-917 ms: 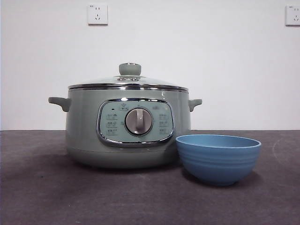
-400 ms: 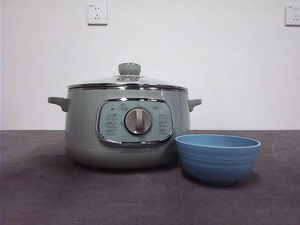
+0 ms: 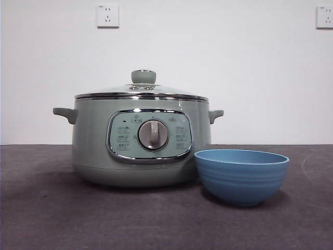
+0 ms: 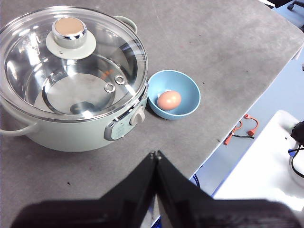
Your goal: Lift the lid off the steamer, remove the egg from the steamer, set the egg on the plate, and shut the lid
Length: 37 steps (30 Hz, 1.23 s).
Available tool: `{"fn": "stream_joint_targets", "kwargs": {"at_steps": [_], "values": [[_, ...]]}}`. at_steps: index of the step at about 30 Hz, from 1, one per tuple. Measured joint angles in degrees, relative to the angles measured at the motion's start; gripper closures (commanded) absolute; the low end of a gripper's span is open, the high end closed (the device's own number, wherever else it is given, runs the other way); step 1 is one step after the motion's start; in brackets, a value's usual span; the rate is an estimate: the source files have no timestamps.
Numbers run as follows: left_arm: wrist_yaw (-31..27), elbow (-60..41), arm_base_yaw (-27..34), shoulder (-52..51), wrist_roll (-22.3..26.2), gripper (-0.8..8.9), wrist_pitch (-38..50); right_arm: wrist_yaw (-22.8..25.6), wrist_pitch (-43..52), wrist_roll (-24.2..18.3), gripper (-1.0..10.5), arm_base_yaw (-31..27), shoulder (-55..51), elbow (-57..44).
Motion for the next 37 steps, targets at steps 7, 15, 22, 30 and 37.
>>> {"fn": "stream_joint_targets", "kwargs": {"at_steps": [7, 15, 22, 30, 37], "values": [[0.0, 0.0, 0.0, 0.0, 0.0, 8.17, 0.7, 0.0, 0.0, 0.0, 9.5, 0.0, 0.0, 0.0], [-7.7, -0.1, 3.6, -0.6, 4.8, 8.17, 14.1, 0.0, 0.0, 0.0, 9.5, 0.0, 0.0, 0.0], [-3.2, -11.3, 20.2, -11.1, 8.0, 8.17, 34.1, 0.0, 0.0, 0.0, 9.5, 0.0, 0.0, 0.0], [-3.0, -37.7, 29.7, -27.9, 8.4, 8.17, 52.2, 0.0, 0.0, 0.0, 9.5, 0.0, 0.0, 0.0], [-3.6, -55.9, 32.7, -38.6, 8.2, 8.17, 52.4, 0.0, 0.0, 0.0, 9.5, 0.0, 0.0, 0.0]]}}
